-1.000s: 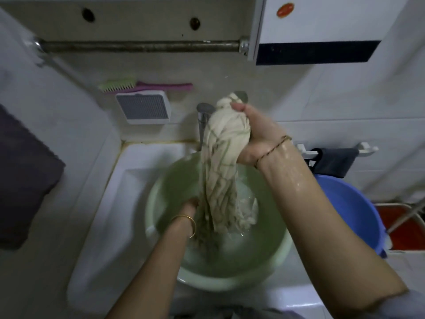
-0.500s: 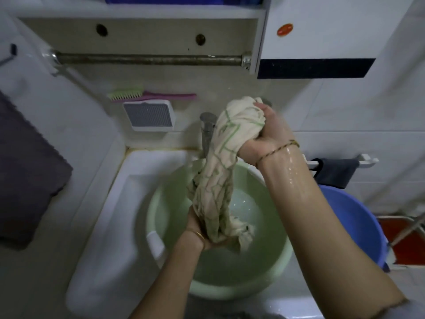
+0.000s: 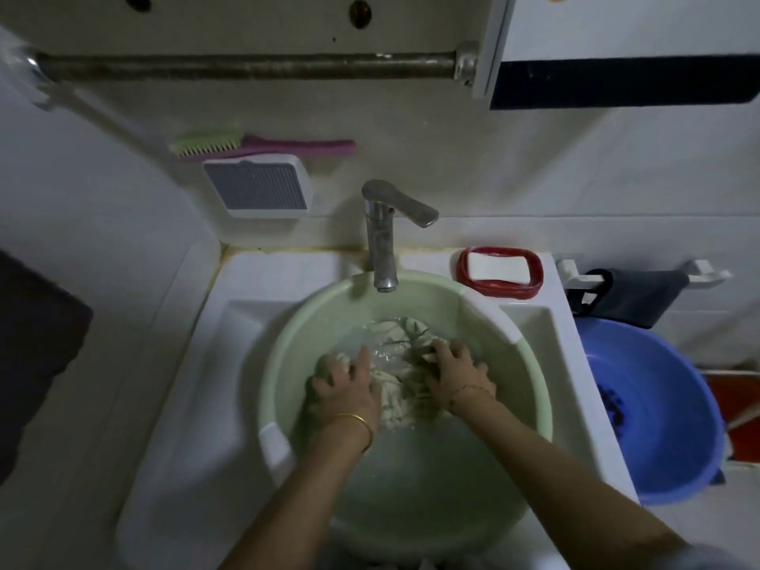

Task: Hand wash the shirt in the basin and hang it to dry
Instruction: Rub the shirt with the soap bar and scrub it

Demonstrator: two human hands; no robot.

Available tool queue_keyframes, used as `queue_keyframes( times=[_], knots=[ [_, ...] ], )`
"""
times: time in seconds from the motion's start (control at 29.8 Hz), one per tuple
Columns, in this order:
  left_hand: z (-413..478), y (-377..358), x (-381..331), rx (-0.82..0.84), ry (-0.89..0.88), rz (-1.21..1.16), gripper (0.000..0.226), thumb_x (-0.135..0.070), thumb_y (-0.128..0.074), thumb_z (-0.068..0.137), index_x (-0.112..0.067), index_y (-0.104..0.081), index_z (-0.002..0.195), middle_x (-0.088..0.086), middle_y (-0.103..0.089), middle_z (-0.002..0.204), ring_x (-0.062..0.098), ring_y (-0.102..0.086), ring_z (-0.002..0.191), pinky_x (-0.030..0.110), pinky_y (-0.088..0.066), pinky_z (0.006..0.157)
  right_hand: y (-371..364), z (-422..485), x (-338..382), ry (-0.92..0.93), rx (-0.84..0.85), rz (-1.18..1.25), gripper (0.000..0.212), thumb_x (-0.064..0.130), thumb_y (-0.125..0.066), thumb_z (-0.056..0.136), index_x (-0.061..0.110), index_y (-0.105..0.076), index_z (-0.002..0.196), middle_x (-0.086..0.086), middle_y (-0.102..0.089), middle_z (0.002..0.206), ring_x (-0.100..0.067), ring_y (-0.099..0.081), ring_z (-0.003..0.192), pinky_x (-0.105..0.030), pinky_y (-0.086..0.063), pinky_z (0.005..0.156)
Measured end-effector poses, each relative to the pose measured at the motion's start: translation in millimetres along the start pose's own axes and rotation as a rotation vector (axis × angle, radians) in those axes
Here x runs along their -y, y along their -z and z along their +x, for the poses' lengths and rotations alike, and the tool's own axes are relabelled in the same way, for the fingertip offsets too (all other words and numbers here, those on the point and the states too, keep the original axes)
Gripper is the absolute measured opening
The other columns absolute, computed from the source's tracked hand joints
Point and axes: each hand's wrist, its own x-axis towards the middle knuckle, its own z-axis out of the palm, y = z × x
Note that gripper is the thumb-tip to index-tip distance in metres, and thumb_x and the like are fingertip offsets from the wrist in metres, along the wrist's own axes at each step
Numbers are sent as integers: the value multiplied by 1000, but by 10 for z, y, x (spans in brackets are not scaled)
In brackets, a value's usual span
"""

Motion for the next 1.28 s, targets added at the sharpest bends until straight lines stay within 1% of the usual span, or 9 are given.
queue_keyframes(
  times=[0.1, 0.23, 0.47, 0.57, 0.64, 0.77, 0.94, 1.11, 1.28],
  knots=[
    [137, -161, 43, 211, 68, -11, 68, -61, -32, 91, -42, 2, 147, 18, 8, 155, 42, -6, 140, 50, -12, 114, -423, 127, 89, -31, 21, -75, 73, 52, -44, 92, 41, 3, 147, -3, -7, 155, -39, -27, 131, -53, -39, 98],
    [129, -147, -64, 246, 29, -27, 82, -59, -55, 81, -34, -12, 146, 18, 2, 151, 43, -15, 133, 45, -24, 111, -597, 129, 128, 176, -120, -309, 82, 23, -47, 93, 36, 14, 146, -14, 5, 156, -45, -22, 132, -54, -45, 90],
    [264, 11, 12, -1, 244, -1137, 10, -5, -59, 81, -7, -67, 85, 4, -67, 73, 20, -66, 67, 18, -53, 57, -414, 263, 190, -42, -191, 389, 30, 26, -51, 91, 29, -47, 121, -10, -50, 124, -29, -58, 97, -38, -49, 84],
    [278, 206, -34, 222, 476, -1743, 46, -14, -38, 95, -2, -70, 63, 13, -67, 61, 22, -64, 54, 21, -54, 60, -294, 8, 413, 136, -182, 526, 26, 49, -62, 80, 24, -60, 87, -4, -64, 98, -21, -60, 80, -31, -50, 71],
    [278, 289, -83, 279, 517, -1866, 49, -40, -37, 94, -3, -70, 90, 20, -71, 86, 27, -66, 72, 32, -54, 79, -151, -214, 550, 231, -213, 529, 41, 62, -64, 73, 23, -65, 87, 1, -62, 94, -18, -59, 83, -30, -48, 70],
    [60, 332, -266, 291, 430, -2010, 51, -36, -34, 95, -10, -67, 66, 9, -58, 69, 11, -65, 52, 23, -50, 63, 18, -509, 790, 346, -369, 396, 49, 66, -46, 75, 22, -66, 81, -1, -67, 91, -22, -62, 84, -32, -47, 70],
    [18, 319, -409, 406, 332, -1780, 26, -37, -52, 89, -11, -59, 88, 10, -70, 81, 17, -68, 77, 25, -55, 79, 43, -164, 651, 183, -370, 392, 29, 44, -50, 87, 19, -57, 75, -9, -65, 89, -31, -61, 82, -28, -38, 61],
    [132, 268, -159, -12, 83, -579, 51, -52, -46, 89, -8, -65, 108, 17, -66, 106, 32, -62, 102, 34, -48, 87, -107, 180, 150, 96, -392, -10, 37, 49, -39, 94, 25, -51, 121, -8, -45, 123, -31, -49, 106, -36, -47, 75],
    [121, -99, -16, 227, 9, 68, 69, -60, -27, 93, -36, 6, 148, 19, -9, 154, 39, -24, 136, 47, -24, 111, -505, 194, 62, 172, -175, -326, 66, 53, -30, 96, 41, 11, 146, -7, 4, 158, -42, -31, 125, -46, -50, 79]
  ],
)
